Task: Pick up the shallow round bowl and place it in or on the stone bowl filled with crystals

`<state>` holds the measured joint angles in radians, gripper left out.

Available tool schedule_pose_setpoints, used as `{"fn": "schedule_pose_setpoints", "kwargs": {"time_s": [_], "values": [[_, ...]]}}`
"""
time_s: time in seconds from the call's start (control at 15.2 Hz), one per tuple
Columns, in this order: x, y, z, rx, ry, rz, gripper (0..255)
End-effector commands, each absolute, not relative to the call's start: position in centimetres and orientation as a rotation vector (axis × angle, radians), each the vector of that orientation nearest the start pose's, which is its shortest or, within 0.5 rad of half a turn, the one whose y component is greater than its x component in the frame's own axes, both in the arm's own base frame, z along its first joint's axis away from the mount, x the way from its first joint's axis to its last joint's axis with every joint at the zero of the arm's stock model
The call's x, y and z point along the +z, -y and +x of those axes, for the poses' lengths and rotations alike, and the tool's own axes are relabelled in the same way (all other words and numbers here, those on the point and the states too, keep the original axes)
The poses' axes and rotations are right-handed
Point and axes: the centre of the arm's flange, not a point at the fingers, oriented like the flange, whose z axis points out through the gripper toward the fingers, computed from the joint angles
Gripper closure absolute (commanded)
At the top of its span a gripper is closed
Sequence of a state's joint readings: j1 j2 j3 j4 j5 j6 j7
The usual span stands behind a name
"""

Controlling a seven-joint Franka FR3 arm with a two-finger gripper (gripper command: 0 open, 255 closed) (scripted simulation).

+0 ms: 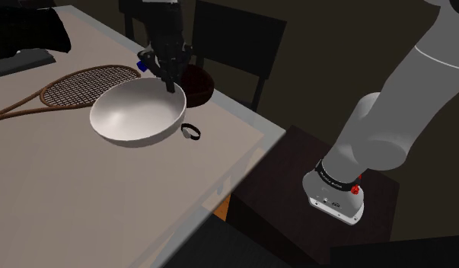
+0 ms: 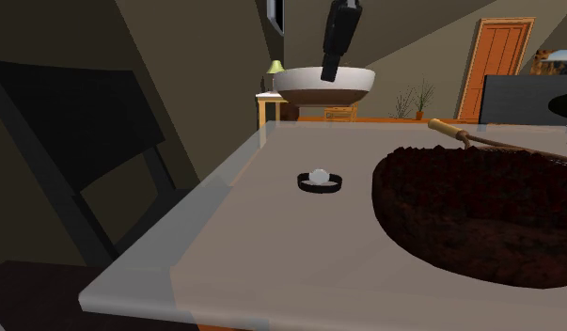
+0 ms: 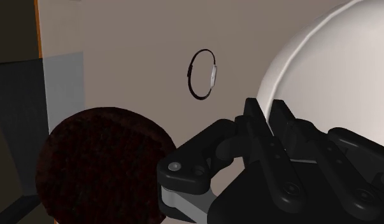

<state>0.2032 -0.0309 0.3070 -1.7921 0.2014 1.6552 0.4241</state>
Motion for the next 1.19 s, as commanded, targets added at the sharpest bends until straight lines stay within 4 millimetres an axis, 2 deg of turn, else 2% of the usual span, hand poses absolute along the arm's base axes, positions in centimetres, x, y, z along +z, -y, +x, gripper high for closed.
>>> {"fn": "schedule_pose_setpoints", "kwargs": {"time_s": [0.0, 0.33, 1.12], "values": [[55.7, -28.4, 46.2, 0.273, 0.087, -3.006, 255], [58.0, -28.4, 46.2, 0.273, 0.087, -3.006, 255], [59.7, -15.2, 54.8, 0.274, 0.087, -3.006, 255]]}}
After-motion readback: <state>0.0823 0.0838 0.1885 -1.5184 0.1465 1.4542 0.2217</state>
